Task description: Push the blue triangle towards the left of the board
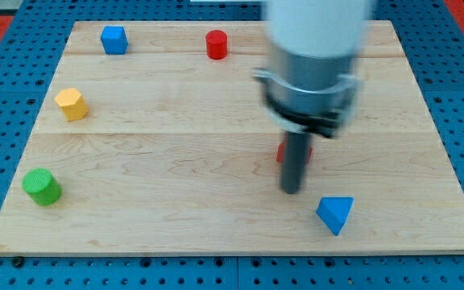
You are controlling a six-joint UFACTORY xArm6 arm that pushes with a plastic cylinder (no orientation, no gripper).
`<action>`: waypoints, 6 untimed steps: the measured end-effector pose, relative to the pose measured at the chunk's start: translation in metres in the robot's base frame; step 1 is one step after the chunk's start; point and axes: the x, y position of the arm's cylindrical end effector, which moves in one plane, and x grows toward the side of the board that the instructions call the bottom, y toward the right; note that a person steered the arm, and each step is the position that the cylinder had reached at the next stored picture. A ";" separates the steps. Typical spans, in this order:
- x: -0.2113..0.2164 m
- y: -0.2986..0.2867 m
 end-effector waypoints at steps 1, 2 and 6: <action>0.009 0.088; 0.060 0.060; 0.039 0.059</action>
